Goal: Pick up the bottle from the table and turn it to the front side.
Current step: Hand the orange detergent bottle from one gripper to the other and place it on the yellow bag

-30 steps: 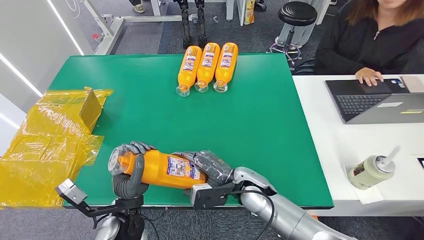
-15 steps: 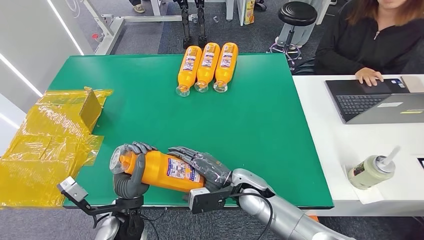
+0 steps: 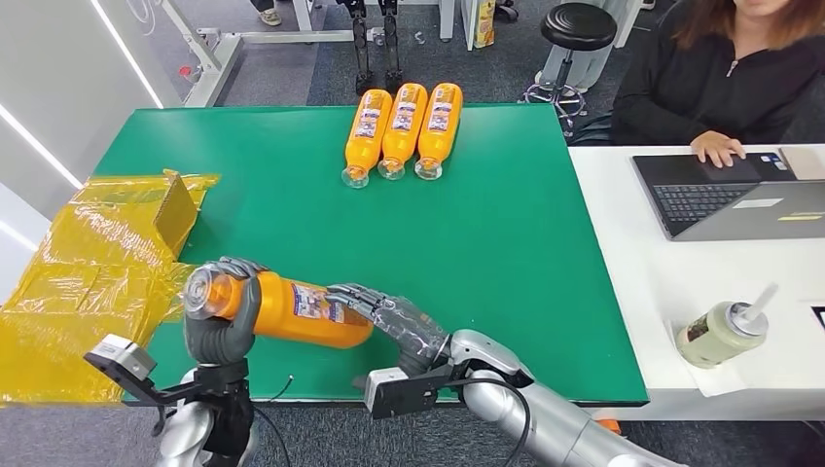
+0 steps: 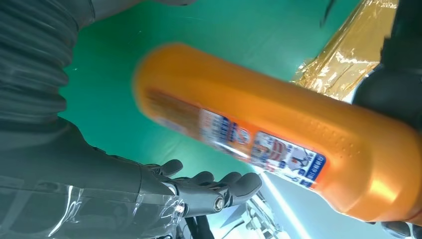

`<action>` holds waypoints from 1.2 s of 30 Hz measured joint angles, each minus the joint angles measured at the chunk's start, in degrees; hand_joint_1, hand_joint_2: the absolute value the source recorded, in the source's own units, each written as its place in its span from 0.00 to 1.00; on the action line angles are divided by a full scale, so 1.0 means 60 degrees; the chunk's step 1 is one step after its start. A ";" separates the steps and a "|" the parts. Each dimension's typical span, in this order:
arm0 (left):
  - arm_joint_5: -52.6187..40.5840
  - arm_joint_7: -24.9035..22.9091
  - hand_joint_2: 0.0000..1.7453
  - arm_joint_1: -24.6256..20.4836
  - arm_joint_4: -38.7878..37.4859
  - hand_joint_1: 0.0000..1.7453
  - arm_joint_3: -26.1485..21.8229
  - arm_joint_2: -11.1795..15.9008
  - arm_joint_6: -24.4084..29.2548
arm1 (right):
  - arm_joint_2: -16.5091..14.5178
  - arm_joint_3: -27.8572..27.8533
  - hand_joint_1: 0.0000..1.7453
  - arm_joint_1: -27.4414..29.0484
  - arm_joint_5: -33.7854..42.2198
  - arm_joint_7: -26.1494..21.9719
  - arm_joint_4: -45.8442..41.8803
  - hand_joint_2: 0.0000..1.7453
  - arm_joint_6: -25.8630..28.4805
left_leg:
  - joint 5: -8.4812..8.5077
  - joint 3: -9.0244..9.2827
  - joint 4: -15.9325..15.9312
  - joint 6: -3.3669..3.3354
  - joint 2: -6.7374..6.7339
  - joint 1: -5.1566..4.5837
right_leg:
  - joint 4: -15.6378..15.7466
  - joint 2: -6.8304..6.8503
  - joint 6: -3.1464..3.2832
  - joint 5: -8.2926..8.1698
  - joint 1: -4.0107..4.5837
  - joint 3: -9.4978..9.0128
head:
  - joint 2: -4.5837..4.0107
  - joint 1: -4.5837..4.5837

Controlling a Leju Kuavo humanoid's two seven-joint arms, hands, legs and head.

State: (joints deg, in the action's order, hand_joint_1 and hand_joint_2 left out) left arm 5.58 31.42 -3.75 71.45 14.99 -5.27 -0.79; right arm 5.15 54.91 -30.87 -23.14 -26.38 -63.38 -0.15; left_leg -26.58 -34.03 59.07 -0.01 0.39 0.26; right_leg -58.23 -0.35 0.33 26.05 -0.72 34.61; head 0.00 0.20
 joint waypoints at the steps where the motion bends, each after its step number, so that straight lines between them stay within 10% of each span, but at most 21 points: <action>1: -0.0164 0.0022 1.00 -0.0087 -0.0004 1.00 -0.0132 0.0081 0.0040 | 0.0000 0.0001 0.00 0.0033 -0.0043 0.0025 -0.0039 1.00 0.0030 | 0.0000 0.0000 0.0000 0.0000 0.0000 0.0000 | -0.0001 0.0000 0.0000 0.0000 0.0000 0.0000 | 0.0000 0.0000; 15: -0.3821 0.0041 1.00 -0.0756 0.0000 1.00 -0.0620 0.0812 0.1919 | -0.0004 -0.0002 0.00 0.0430 -0.0504 0.0256 -0.0530 1.00 0.0109 | 0.0002 -0.0001 0.0001 0.0000 -0.0001 -0.0001 | 0.0000 -0.0001 0.0002 -0.0002 -0.0001 -0.0001 | 0.0000 0.0002; 24: -1.0195 -0.1608 1.00 -0.0944 -0.0277 1.00 -0.0267 0.1718 0.4242 | 0.0088 -0.0094 0.00 0.0508 -0.0398 -0.0021 -0.0589 1.00 0.0025 | 0.0003 0.0001 0.0000 0.0000 -0.0012 0.0000 | -0.0002 -0.0015 0.0005 -0.0002 0.0000 0.0010 | 0.0000 0.0001; 36: -1.3973 -0.3884 1.00 -0.1912 -0.2939 1.00 0.0257 0.2045 0.5581 | 0.0110 -0.0108 0.00 0.0453 -0.0198 -0.0006 -0.0747 1.00 -0.0205 | 0.0003 0.0001 0.0001 0.0001 -0.0024 -0.0001 | -0.0003 -0.0025 0.0008 -0.0006 -0.0001 0.0008 | 0.0000 0.0001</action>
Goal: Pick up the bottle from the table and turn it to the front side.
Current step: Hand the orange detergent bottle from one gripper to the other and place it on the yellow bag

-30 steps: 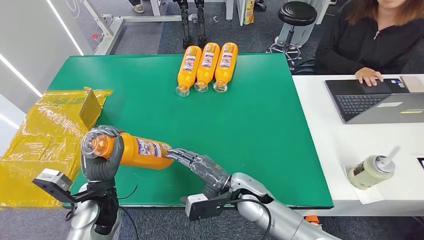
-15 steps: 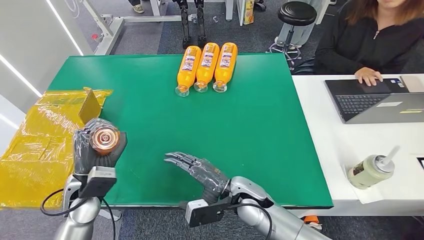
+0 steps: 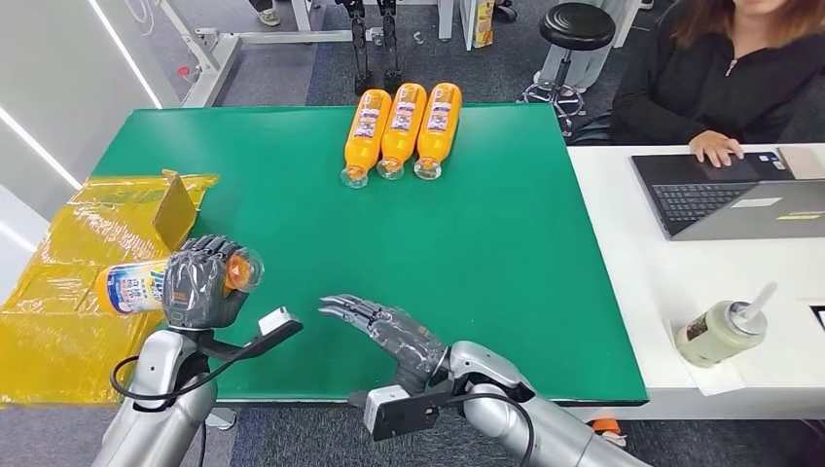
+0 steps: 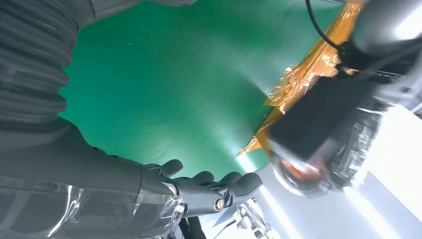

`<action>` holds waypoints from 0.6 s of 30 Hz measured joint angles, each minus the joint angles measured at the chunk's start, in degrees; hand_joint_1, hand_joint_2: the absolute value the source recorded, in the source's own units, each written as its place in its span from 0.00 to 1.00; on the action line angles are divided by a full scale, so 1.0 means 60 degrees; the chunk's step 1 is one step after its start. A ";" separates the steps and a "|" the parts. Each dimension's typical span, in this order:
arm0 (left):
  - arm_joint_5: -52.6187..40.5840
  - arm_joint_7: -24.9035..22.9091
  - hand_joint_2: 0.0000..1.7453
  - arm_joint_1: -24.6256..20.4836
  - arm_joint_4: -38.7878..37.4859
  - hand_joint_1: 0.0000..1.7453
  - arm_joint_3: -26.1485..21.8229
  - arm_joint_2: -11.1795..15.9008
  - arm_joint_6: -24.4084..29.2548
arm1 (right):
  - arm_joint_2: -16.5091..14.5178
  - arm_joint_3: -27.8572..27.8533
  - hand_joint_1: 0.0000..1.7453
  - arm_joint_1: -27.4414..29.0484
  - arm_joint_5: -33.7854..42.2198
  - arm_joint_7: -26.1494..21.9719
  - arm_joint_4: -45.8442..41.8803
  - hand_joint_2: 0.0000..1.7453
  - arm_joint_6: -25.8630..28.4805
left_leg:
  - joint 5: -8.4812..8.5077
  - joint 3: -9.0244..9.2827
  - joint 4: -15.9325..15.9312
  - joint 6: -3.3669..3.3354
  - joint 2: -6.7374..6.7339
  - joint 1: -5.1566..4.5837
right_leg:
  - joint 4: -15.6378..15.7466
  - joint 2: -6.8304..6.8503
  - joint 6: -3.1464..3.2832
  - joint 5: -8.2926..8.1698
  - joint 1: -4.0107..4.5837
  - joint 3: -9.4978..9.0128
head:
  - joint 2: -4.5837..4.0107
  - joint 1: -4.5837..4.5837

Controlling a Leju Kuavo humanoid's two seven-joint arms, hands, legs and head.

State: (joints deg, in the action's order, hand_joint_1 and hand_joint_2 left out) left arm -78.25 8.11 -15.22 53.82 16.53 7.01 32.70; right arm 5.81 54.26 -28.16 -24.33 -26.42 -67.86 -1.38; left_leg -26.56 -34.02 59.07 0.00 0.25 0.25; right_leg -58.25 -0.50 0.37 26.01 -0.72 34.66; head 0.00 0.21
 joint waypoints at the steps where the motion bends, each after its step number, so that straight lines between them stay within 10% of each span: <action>1: -0.0227 -0.0133 1.00 -0.0109 -0.0340 1.00 0.0003 0.0014 0.0154 | 0.0000 0.0001 0.00 -0.0019 0.0042 0.0011 -0.0018 1.00 -0.0036 | 0.0000 0.0000 0.0000 0.0000 0.0000 0.0001 | 0.0000 -0.0001 0.0000 0.0000 0.0001 0.0001 | 0.0000 0.0000; 14: -0.1460 -0.0834 1.00 -0.1438 -0.3852 0.96 0.0012 0.0241 0.0711 | 0.0000 0.0025 0.00 -0.0205 0.0269 0.0255 -0.0255 1.00 -0.0215 | 0.0004 -0.0004 -0.0001 0.0006 -0.0010 0.0005 | -0.0003 -0.0015 0.0007 -0.0003 0.0003 0.0008 | 0.0000 0.0002; 18: -0.1848 -0.1072 1.00 -0.1789 -0.4519 0.01 0.0062 0.0317 0.0606 | 0.0005 0.0027 0.00 -0.0144 0.0244 0.0309 -0.0289 1.00 -0.0100 | 0.0004 -0.0003 -0.0001 0.0007 -0.0010 0.0004 | -0.0003 -0.0015 0.0007 -0.0004 0.0003 0.0009 | 0.0000 0.0002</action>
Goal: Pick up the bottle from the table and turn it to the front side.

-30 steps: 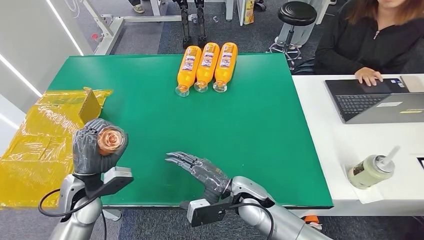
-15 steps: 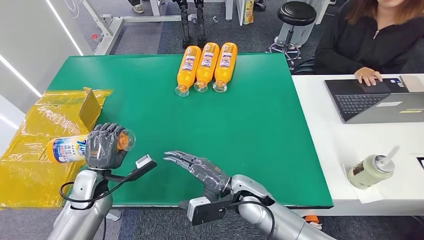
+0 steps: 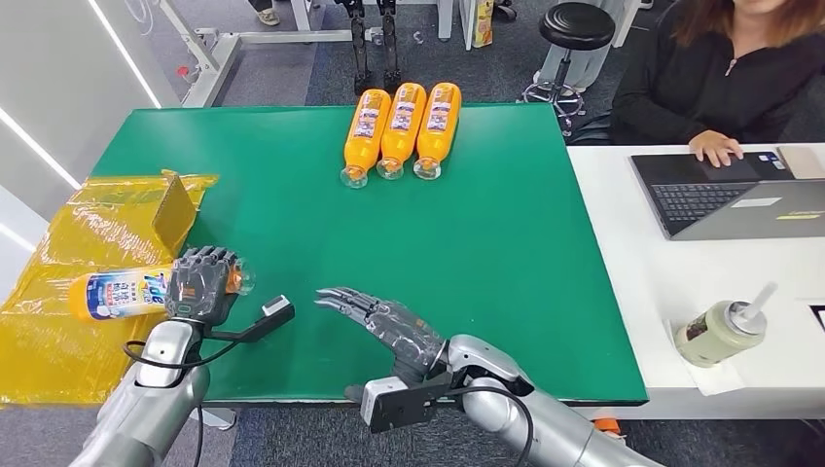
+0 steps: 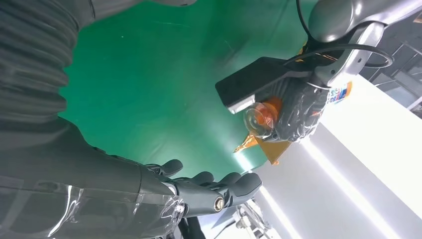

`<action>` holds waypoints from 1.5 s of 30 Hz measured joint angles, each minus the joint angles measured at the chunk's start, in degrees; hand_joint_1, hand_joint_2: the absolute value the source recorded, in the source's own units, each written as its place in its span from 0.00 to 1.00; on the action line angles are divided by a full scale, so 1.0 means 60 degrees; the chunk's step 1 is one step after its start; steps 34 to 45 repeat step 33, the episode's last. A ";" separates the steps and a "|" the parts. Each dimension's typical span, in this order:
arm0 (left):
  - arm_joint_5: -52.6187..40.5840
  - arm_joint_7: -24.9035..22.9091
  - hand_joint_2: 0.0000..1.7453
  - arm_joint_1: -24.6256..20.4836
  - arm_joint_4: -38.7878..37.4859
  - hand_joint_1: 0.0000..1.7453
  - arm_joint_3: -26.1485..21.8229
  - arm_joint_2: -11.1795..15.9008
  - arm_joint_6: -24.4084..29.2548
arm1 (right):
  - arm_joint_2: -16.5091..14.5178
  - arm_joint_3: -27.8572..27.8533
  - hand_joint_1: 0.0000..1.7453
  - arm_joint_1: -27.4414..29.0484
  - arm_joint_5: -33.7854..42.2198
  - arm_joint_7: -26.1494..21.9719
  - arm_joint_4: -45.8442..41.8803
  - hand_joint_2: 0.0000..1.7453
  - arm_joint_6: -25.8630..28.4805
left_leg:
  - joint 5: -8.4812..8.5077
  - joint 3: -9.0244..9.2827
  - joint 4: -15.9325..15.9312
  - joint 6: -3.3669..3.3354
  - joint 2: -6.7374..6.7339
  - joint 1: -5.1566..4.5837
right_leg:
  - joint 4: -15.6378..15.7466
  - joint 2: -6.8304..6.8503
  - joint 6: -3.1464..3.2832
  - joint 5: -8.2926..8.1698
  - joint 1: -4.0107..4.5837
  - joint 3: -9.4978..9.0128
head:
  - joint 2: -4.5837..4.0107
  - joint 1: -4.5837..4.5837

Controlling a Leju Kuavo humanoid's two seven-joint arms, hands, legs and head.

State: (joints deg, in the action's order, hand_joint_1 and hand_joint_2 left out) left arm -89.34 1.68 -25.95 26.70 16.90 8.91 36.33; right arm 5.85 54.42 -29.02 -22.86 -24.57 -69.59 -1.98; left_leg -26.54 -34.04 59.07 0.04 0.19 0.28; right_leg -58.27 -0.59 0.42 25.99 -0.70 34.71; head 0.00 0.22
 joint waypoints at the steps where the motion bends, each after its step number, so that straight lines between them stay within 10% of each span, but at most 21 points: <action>1: -0.0034 -0.0081 1.00 -0.0081 -0.0153 0.00 0.0037 0.0025 -0.0013 | 0.0004 0.0001 0.00 0.0030 -0.0011 0.0006 -0.0012 1.00 0.0031 | 0.0000 0.0000 0.0000 0.0000 0.0000 0.0000 | -0.0001 0.0000 0.0001 -0.0001 0.0000 0.0000 | 0.0000 -0.0001; 14: 0.0152 0.0009 1.00 -0.0357 -0.0719 0.00 0.0508 0.0148 0.0328 | 0.0005 0.0007 0.00 0.0072 -0.0135 0.0066 -0.0033 1.00 0.0056 | 0.0002 0.0000 0.0000 0.0002 0.0001 0.0000 | -0.0003 0.0001 0.0004 -0.0003 0.0000 0.0001 | 0.0000 -0.0001; 24: 0.1961 0.2238 1.00 -0.0170 -0.0042 0.00 0.0109 0.0089 0.0515 | -0.0009 0.0004 0.00 0.0026 0.0023 0.0120 0.0104 1.00 0.0098 | 0.0002 0.0000 0.0000 0.0003 0.0001 0.0000 | -0.0003 0.0003 0.0005 -0.0004 0.0000 -0.0001 | 0.0000 0.0000; 31: 0.6749 0.4832 1.00 0.1187 0.2564 0.00 -0.0274 -0.0169 -0.1302 | 0.0056 -0.0241 0.00 0.0073 0.0253 -0.0067 0.0236 1.00 0.0692 | 0.0000 -0.0002 0.0000 0.0002 -0.0002 -0.0003 | 0.0004 -0.0002 0.0004 -0.0002 -0.0002 0.0003 | 0.0000 0.0001; 45: 0.7223 0.4928 1.00 0.1492 0.3166 0.00 -0.0284 -0.0218 -0.1571 | 0.0109 -0.0332 0.00 0.0112 0.0283 -0.0128 0.0243 1.00 0.0766 | 0.0000 -0.0004 0.0000 0.0002 0.0000 -0.0003 | 0.0005 -0.0001 0.0004 -0.0002 -0.0002 0.0003 | 0.0000 0.0001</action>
